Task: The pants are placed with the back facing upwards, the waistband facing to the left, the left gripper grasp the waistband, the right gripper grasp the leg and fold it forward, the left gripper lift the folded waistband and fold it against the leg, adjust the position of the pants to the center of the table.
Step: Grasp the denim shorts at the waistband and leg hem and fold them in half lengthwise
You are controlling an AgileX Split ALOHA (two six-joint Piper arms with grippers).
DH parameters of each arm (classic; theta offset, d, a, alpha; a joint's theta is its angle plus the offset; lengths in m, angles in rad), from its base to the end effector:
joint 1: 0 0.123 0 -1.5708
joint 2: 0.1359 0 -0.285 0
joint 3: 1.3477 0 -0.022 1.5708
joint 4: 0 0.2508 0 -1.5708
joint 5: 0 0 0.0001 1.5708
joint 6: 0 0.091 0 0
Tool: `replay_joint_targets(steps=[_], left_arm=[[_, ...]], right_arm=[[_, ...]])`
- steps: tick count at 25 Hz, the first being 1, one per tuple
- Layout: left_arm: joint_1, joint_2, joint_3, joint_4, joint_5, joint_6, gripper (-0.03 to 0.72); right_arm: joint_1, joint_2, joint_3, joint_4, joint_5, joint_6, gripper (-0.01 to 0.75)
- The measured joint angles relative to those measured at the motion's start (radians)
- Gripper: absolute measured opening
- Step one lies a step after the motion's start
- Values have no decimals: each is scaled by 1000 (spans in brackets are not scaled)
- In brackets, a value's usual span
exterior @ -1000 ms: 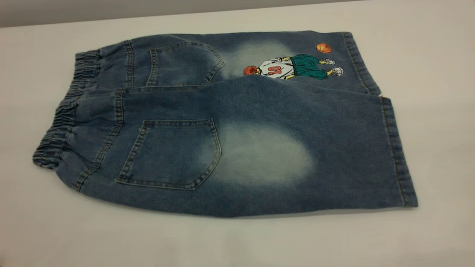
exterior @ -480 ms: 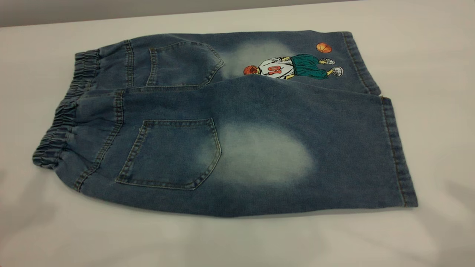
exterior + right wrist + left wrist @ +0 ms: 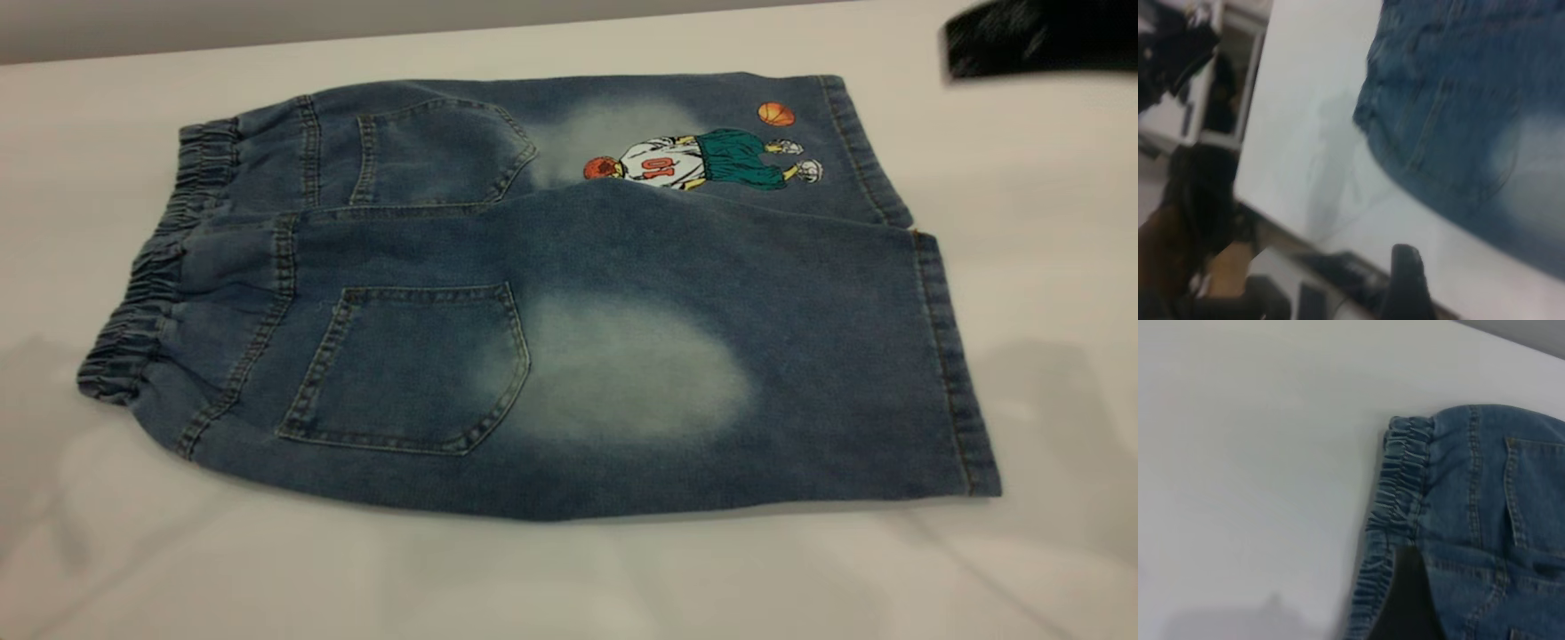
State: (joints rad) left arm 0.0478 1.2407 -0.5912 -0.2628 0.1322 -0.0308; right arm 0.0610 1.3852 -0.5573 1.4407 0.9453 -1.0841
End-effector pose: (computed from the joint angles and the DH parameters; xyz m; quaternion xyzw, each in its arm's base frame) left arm 0.2389 0.0083 0.2296 -0.1455 0.8927 -0.0672 0.4212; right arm 0.2137 0.0864 0.2117 -0.0565 0.8562 0.4673 0.2127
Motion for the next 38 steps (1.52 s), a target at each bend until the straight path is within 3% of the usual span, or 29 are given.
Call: replay_joint_targets(steps=[4, 12, 17, 25, 29, 38], left_arm=[[0, -5, 0, 0, -20, 0, 510], [0, -5, 0, 0, -11, 0, 510], [0, -5, 0, 0, -11, 0, 510], [0, -5, 0, -1, -9, 0, 510], [0, -5, 0, -1, -6, 0, 510], [0, -5, -1, -1, -6, 0, 510]], right_arm=[[0, 139, 1, 24, 78, -80, 458], [0, 315, 117, 39, 77, -199, 458], [0, 367, 210, 154, 9, -336, 458], [-1, 510, 210, 291, -121, -446, 458], [-4, 598, 210, 308, -135, -488, 458], [-146, 690, 210, 307, -133, -487, 458]])
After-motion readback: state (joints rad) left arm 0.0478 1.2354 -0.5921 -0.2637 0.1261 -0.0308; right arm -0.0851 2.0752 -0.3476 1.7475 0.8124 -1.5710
